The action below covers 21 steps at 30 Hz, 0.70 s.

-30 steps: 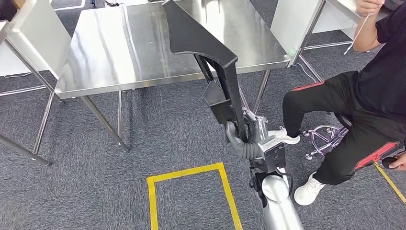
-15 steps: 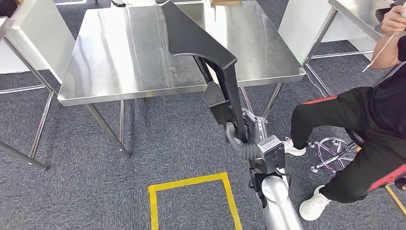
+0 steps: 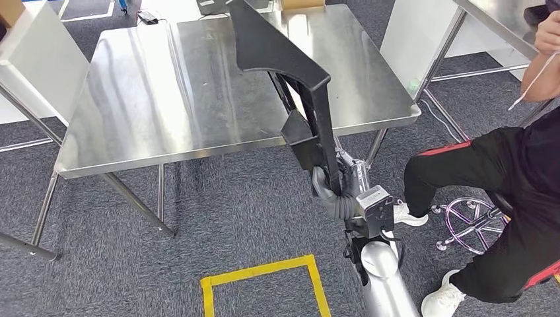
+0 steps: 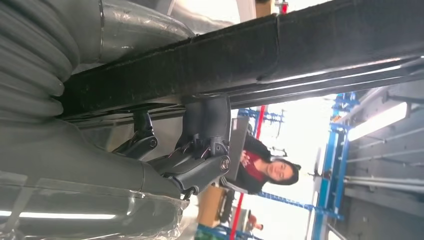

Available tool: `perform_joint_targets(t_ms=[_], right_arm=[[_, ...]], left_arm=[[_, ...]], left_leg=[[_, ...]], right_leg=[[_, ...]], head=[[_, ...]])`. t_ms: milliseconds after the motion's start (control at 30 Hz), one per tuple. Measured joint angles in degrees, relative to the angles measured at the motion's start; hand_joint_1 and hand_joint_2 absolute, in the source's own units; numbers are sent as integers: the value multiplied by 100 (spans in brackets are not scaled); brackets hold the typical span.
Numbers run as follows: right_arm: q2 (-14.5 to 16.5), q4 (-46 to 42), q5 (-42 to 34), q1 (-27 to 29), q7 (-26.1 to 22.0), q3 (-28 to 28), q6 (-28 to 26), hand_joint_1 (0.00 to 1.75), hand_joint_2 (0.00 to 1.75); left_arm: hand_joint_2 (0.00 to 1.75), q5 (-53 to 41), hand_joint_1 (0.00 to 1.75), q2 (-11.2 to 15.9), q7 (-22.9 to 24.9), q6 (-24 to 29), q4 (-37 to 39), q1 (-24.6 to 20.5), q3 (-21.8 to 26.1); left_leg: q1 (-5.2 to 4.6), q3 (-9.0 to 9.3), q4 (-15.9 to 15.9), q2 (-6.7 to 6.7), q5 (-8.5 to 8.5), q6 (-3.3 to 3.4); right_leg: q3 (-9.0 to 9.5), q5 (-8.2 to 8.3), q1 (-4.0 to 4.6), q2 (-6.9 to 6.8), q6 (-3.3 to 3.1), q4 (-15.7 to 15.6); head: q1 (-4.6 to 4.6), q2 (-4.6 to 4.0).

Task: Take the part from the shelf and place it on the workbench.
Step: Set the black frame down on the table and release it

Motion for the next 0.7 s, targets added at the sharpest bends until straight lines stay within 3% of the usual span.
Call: perform_joint_targets(t_ms=[100, 133, 167, 267, 333, 400, 467, 500, 533, 567, 600, 633, 667, 700], right_arm=[[13, 3, -2, -7, 10, 2, -4, 175, 175], [17, 2, 1, -12, 25, 4, -7, 175, 175], [21, 0, 2, -19, 42, 6, -10, 175, 175], [26, -24, 2, -43, 76, 2, -24, 175, 175], [24, -28, 2, -50, 82, -1, -25, 175, 175], [20, -26, 2, -40, 85, -1, -24, 175, 175], [15, -25, 1, -32, 87, -2, -23, 175, 175], [14, -25, 1, -32, 87, -2, -23, 175, 175], [12, -25, 1, -31, 88, -2, -23, 175, 175], [10, -20, 1, -30, 89, -2, -23, 175, 175], [7, -14, -1, -31, 90, -2, -22, 175, 175], [7, -8, 0, -31, 92, -1, -22, 175, 175], [6, -1, 1, -30, 94, -2, -21, 175, 175], [7, 0, 2, -37, 97, -3, -20, 175, 175]], left_arm=[[175, -3, 0, 17, 12, -4, 2, 21, 1], [175, -5, 0, 22, 20, -8, 2, 27, 1], [175, -8, 0, 27, 28, -10, 2, 29, 2], [175, -9, 0, 19, 43, -9, 1, 11, 1], [175, 1, 0, 14, 50, -2, 1, 3, 1], [175, 12, 0, 6, 52, 4, 1, 8, 2], [175, 14, 0, -9, 52, 4, 2, 21, 3], [175, 15, 0, -17, 52, 5, 2, 25, 3], [175, 15, 0, -24, 52, 7, 2, 28, 4], [175, 16, 0, -28, 52, 8, 2, 31, 5], [175, 16, 0, -31, 52, 10, 2, 32, 7], [175, 17, 0, -30, 52, 13, 2, 30, 8], [175, 18, 0, -30, 52, 14, 2, 27, 9], [175, 19, 0, -30, 52, 16, 2, 22, 10]], left_leg=[[-42, 103, -886, -9, 963, 132], [-64, 148, -1033, -15, 1168, 167], [-82, 183, -1094, -24, 1239, 193], [-85, 391, -1211, -36, 1197, 276], [-76, 516, -1242, -41, 1113, 350], [-76, 628, -1243, -58, 995, 379], [-73, 785, -1243, -83, 859, 370], [-68, 884, -1243, -95, 783, 358], [-62, 986, -1243, -105, 702, 341], [-60, 1068, -1245, -112, 621, 317], [-65, 1142, -1247, -119, 545, 287], [-74, 1182, -1257, -120, 485, 257], [-83, 1212, -1266, -119, 449, 229], [-89, 1239, -1265, -115, 441, 205]], right_leg=[[246, -229, 29, 21, 52, -9], [283, -287, 48, 35, 82, -31], [342, -311, 71, 47, 125, -25], [275, -248, 91, 48, 228, 274], [-124, -285, 72, 30, 229, 848], [-617, -531, 58, 23, 225, 1412], [-909, -732, 42, 19, 264, 1504], [-923, -679, 32, 14, 307, 1289], [-876, -491, 21, 4, 369, 951], [-807, -167, 12, -18, 439, 606], [-747, 115, 22, -39, 449, 319], [-692, 340, 37, -48, 413, 151], [-668, 459, 48, -52, 344, 91], [-637, 443, 54, -41, 248, 69]], head=[[-3, 0], [-7, 0], [-8, 0], [-13, 0], [-13, 0], [-9, 0], [-10, 0], [-10, 0], [-9, 0], [-8, -1], [-9, -1], [-15, -1], [-19, -1], [-23, 0]])
